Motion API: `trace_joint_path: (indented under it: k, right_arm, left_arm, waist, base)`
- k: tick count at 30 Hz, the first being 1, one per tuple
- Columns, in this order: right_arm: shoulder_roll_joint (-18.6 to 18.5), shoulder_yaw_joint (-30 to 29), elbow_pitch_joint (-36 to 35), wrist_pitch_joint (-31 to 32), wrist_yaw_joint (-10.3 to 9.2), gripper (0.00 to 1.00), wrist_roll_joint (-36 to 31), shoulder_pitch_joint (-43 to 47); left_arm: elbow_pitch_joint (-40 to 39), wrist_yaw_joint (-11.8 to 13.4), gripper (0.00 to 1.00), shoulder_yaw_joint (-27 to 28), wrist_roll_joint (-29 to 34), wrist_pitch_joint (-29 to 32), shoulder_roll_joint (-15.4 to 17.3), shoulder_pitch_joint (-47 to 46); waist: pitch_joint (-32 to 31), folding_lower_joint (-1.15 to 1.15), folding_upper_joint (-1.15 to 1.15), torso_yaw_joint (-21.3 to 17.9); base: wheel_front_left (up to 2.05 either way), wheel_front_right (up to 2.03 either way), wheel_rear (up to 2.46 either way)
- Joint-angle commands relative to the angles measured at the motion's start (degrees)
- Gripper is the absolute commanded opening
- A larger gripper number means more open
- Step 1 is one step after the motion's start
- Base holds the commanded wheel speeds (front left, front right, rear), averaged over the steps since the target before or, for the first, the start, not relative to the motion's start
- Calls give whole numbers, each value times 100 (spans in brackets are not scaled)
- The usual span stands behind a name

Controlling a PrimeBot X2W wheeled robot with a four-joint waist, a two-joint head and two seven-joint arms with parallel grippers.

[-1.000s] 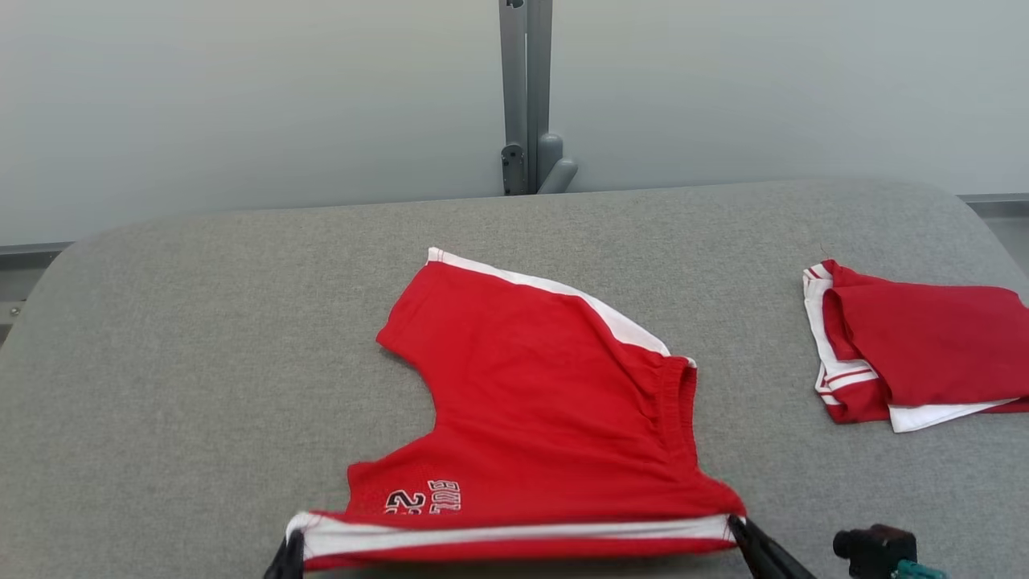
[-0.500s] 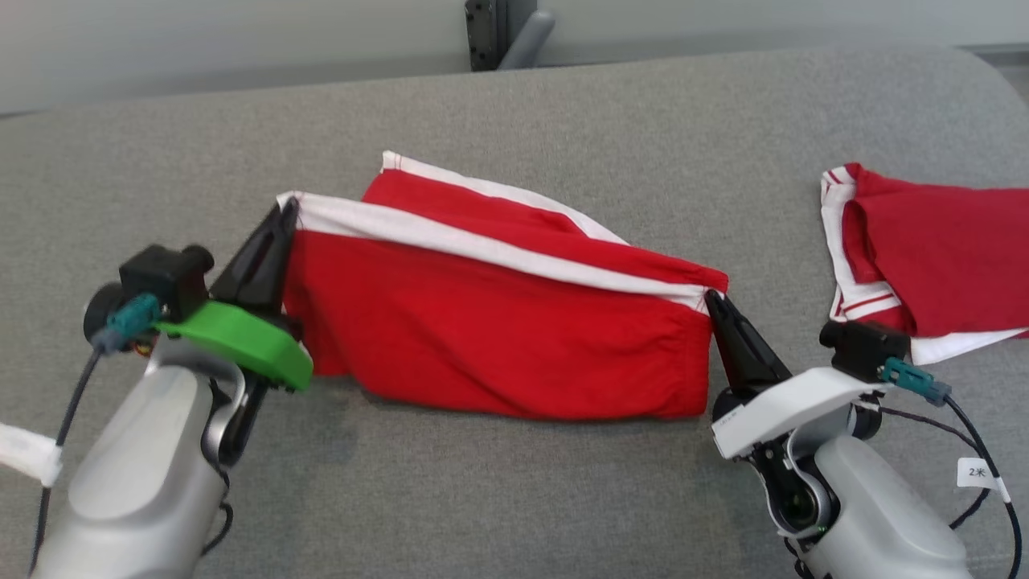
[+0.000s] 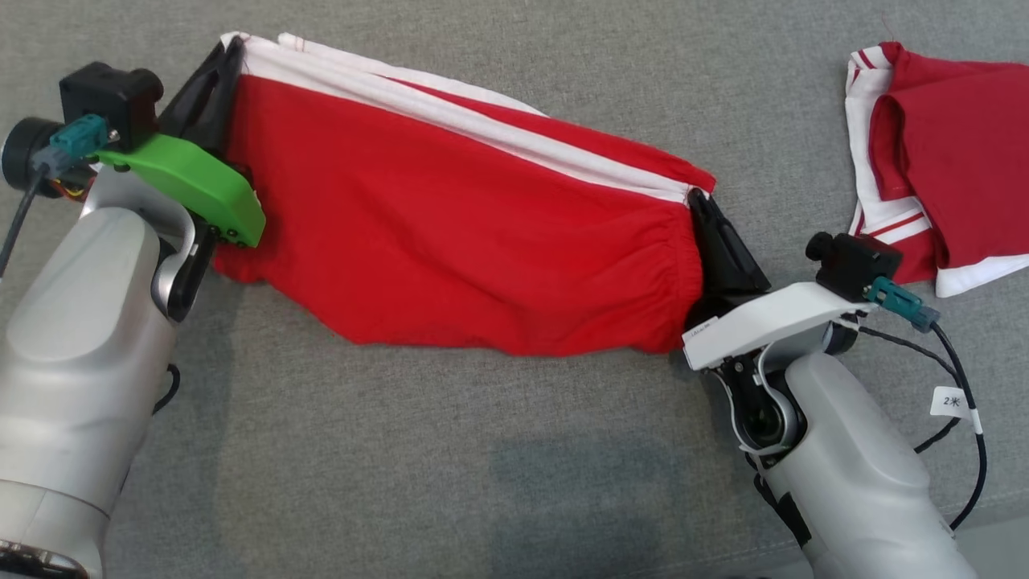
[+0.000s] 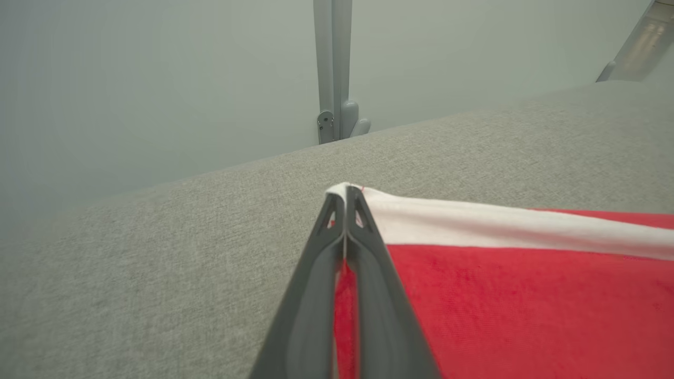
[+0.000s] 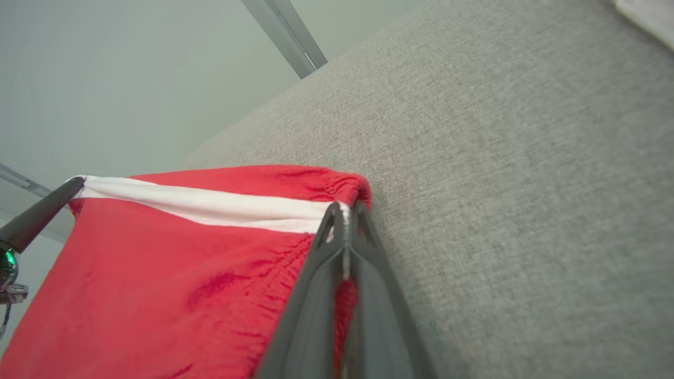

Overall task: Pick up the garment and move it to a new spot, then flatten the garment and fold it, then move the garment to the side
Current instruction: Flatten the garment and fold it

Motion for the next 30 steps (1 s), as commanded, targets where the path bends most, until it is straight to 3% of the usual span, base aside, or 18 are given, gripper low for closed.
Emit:
trace_joint_path:
  k: [1,6,7,8,9,21,30]
  right_arm:
    - [-37,-84,200,28,-9,0,-41,93]
    - [10,-107,228,56,-10,0,-248,92]
    - [9,-183,199,55,-11,27,-296,104]
    - [7,-232,180,55,-16,75,-337,133]
    - [9,-263,137,54,-16,100,-406,153]
    - [109,-843,-1091,14,-5,100,-1437,781]
    - [103,-952,-1442,14,-5,100,-1662,1244]
  left_arm:
    - [98,15,0,31,88,1,-3,-166]
    - [215,15,0,74,179,1,-69,-315]
    - [218,15,11,102,207,1,-74,-302]
    - [216,15,44,124,248,1,-88,-264]
    - [212,15,100,149,271,1,-107,-193]
    - [-151,15,100,1059,414,1,-356,887]
    - [383,15,100,707,-347,85,-581,1514]
  waist:
    - [357,0,0,-214]
    - [375,0,0,-228]
    - [368,0,0,-226]
    - [353,0,0,-221]
    - [332,0,0,-218]
    - [-328,0,0,-145]
    - [-574,0,0,-134]
  base:
    - [0,0,0]
    - [0,0,0]
    - [0,0,0]
    - [0,0,0]
    - [0,0,0]
    - [0,0,0]
    - [0,0,0]
